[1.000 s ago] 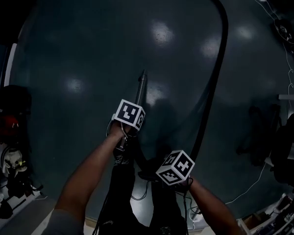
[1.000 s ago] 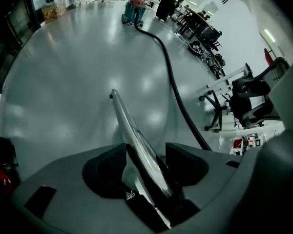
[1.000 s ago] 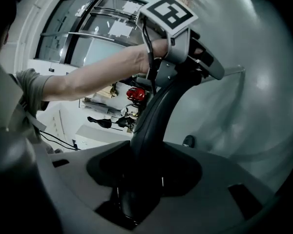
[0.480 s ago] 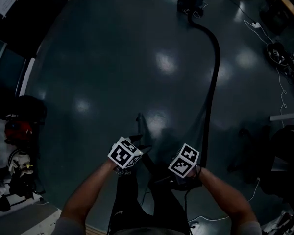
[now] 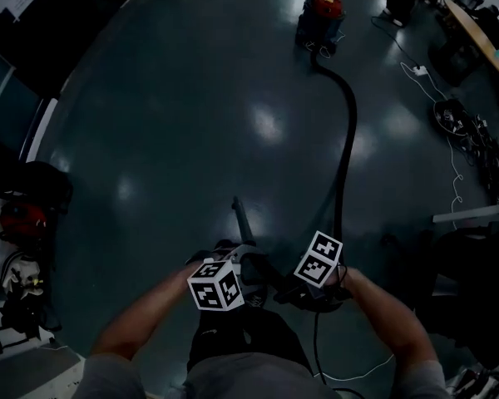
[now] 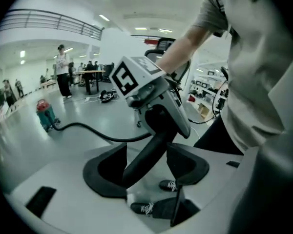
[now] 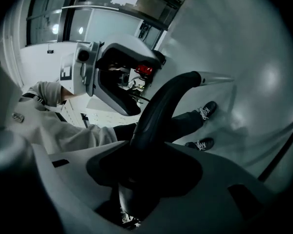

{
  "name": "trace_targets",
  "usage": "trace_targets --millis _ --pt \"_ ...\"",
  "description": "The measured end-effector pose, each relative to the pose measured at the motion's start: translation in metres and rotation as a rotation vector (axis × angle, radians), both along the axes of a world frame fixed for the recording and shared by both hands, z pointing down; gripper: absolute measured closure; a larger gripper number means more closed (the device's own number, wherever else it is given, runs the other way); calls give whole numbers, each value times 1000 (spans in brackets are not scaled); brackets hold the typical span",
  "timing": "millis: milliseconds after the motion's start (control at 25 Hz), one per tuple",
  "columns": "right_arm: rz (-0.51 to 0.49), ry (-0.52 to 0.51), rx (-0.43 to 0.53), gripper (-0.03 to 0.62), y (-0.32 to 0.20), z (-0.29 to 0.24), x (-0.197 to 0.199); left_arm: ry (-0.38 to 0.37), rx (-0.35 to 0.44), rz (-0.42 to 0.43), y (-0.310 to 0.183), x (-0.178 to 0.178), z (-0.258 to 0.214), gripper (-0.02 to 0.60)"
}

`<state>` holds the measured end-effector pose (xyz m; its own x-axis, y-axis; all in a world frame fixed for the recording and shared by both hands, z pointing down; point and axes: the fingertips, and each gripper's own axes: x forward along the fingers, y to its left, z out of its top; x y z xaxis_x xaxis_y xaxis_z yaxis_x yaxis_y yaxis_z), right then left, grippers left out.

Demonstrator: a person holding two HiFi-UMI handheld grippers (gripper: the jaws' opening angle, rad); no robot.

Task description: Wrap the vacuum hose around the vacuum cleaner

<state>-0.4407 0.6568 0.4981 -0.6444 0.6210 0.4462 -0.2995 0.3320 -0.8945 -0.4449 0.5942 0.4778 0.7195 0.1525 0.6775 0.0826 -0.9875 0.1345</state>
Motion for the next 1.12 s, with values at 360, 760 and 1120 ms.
trace_targets --millis 360,760,1120 --pt "20 163 194 413 -62 -63 -2 50 296 390 -27 32 -27 349" --pt "237 402 571 416 -118 -146 52 219 386 580 -60 83 -114 428" --pt "371 557 1184 361 -177 -230 104 307 266 534 -94 125 -176 430"
